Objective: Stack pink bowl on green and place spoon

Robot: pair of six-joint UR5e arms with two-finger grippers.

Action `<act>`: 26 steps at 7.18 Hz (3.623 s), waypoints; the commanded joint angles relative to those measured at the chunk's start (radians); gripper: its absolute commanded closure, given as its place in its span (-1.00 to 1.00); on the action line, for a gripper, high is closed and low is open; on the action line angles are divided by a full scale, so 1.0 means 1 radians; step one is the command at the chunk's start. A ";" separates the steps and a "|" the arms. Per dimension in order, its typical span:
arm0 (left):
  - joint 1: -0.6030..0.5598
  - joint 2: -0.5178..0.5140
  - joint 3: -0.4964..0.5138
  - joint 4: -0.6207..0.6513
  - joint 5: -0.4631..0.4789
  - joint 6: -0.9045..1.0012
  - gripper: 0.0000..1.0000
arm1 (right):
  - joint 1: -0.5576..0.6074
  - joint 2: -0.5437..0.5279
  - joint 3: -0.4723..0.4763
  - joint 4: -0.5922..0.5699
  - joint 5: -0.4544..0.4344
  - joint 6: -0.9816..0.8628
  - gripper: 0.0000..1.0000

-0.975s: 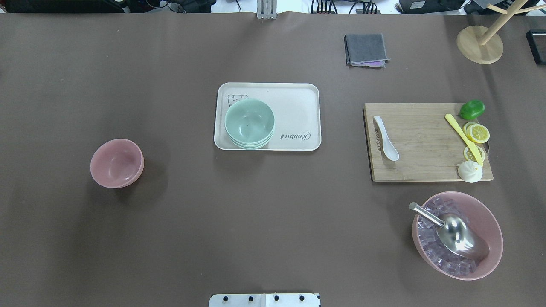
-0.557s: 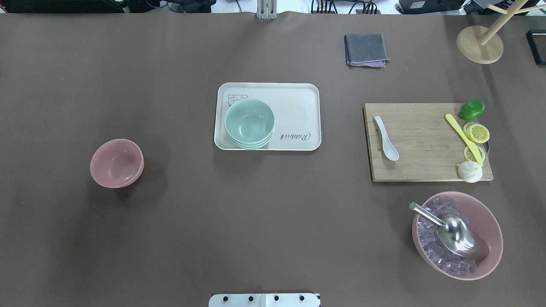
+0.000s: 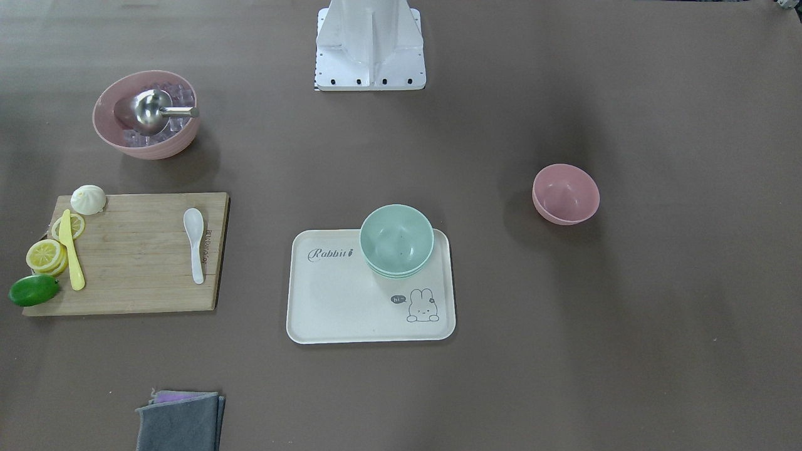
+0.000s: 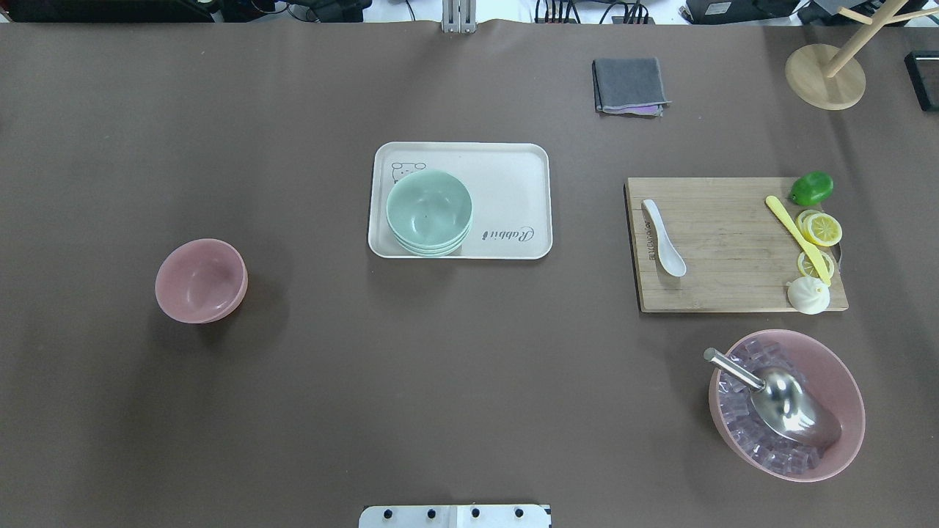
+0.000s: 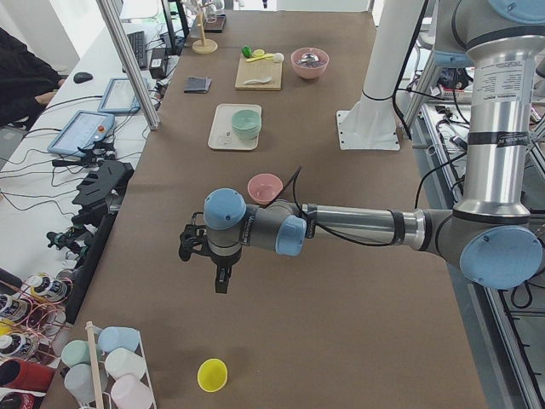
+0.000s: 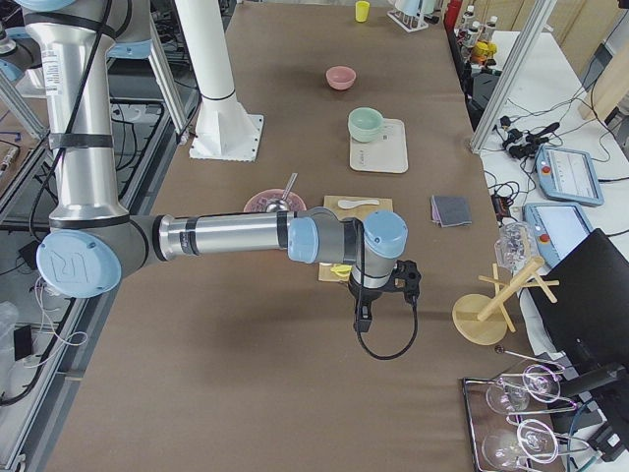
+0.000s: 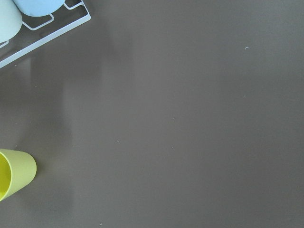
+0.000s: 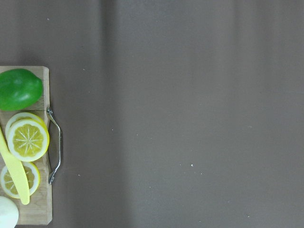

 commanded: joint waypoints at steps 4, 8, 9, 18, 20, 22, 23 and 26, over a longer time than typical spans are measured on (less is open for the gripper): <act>0.000 0.000 -0.001 0.000 0.002 0.000 -0.96 | 0.001 0.005 0.002 -0.004 0.011 0.000 -1.00; 0.000 0.000 -0.002 0.000 0.000 0.000 -0.96 | 0.001 0.003 0.014 -0.004 0.018 0.000 -1.00; 0.000 0.000 -0.008 0.002 0.002 0.000 -0.96 | -0.001 0.006 0.012 -0.004 0.018 0.000 -1.00; 0.010 -0.050 -0.053 -0.005 0.012 -0.045 -0.96 | -0.002 0.030 0.045 0.002 0.018 -0.011 -1.00; 0.014 -0.112 -0.068 -0.009 -0.011 -0.111 -0.96 | -0.048 0.052 0.040 0.004 0.003 -0.002 -1.00; 0.112 -0.161 -0.098 -0.012 -0.029 -0.310 -0.96 | -0.054 0.055 0.041 0.006 -0.035 0.000 -1.00; 0.194 -0.164 -0.141 -0.009 -0.022 -0.384 -0.96 | -0.059 0.052 0.034 0.007 -0.032 -0.011 -1.00; 0.408 -0.156 -0.211 -0.020 0.040 -0.547 -0.96 | -0.085 0.054 0.020 0.007 -0.054 -0.002 -1.00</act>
